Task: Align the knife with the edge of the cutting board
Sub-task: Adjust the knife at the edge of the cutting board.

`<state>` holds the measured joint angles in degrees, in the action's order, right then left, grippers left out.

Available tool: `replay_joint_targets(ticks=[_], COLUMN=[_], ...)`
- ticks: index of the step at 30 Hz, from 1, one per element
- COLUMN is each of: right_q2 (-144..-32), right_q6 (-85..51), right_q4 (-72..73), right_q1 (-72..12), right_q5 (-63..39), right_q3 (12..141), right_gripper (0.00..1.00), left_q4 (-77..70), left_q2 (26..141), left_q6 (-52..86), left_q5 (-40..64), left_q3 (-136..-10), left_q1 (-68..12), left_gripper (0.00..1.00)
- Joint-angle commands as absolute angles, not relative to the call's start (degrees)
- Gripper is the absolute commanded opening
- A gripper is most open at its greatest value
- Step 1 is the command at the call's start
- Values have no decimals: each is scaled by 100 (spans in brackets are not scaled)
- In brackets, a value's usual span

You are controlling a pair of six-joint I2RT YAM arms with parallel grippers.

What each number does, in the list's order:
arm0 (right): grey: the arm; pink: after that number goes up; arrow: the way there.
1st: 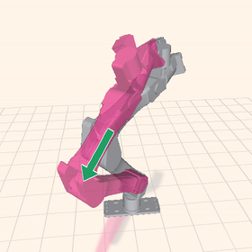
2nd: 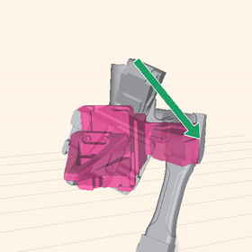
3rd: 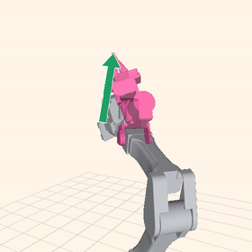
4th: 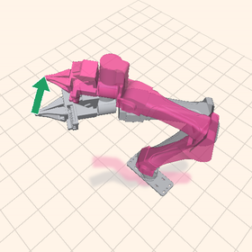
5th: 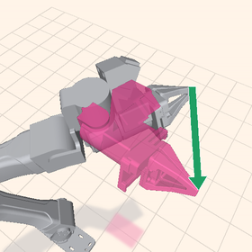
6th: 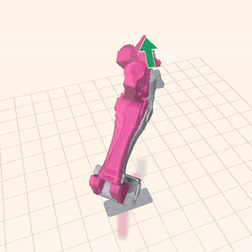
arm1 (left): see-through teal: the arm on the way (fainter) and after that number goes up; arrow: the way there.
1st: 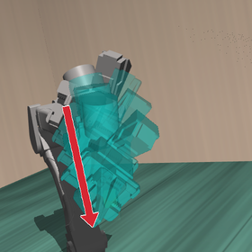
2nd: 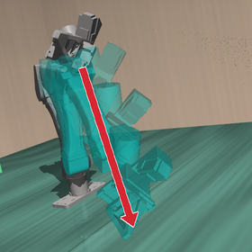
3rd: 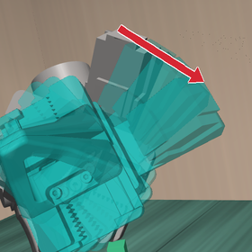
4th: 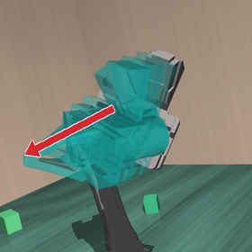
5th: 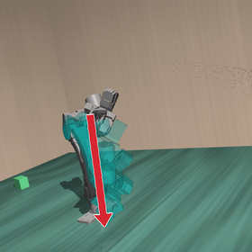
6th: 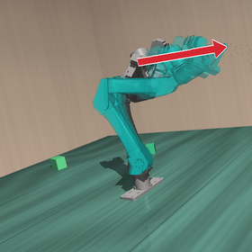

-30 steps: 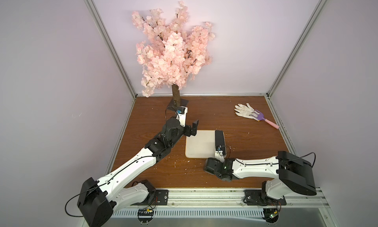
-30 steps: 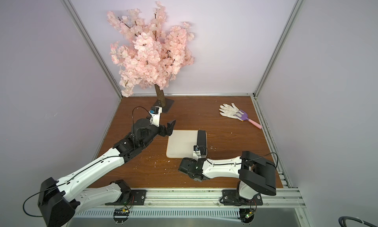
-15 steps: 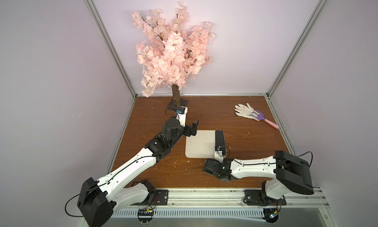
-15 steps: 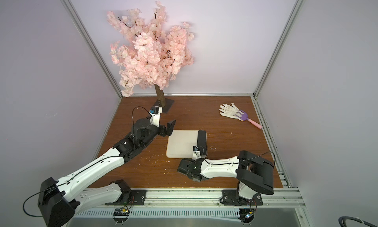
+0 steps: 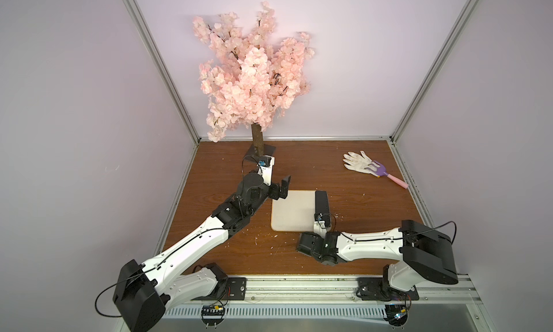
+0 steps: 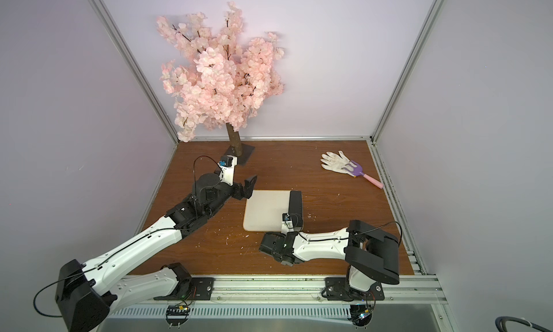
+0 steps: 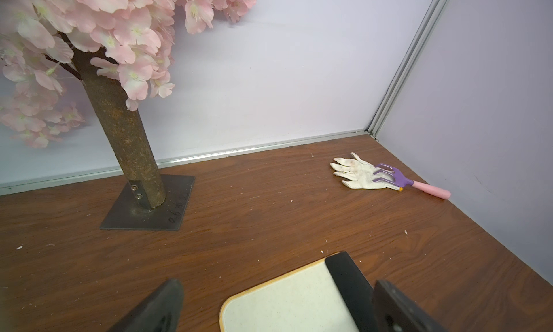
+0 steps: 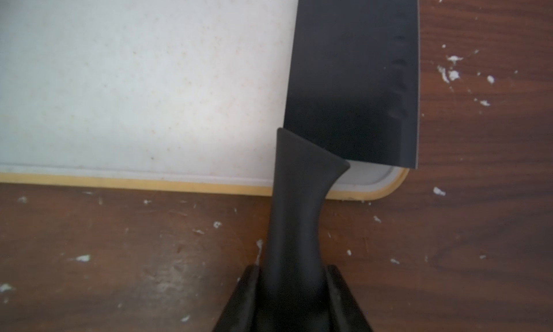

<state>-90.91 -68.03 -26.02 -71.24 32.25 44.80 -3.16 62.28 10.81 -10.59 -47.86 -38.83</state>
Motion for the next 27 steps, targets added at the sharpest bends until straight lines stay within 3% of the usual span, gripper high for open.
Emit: replay_joint_targets(ticks=[1, 27], right_q2=[-9132, -8801], right_q6=[-6896, -6665], right_q4=[-2637, -2370], right_q1=[-7143, -7137], right_q5=[3533, 3597], right_q3=[4667, 4553], right_gripper=[32, 62], left_q4=[-459, -414], left_q2=[6111, 6189], left_q6=[1011, 984], left_q5=[-1114, -1237], left_q3=[-4724, -4761], left_q1=[-3946, -3955], left_gripper=[100, 100])
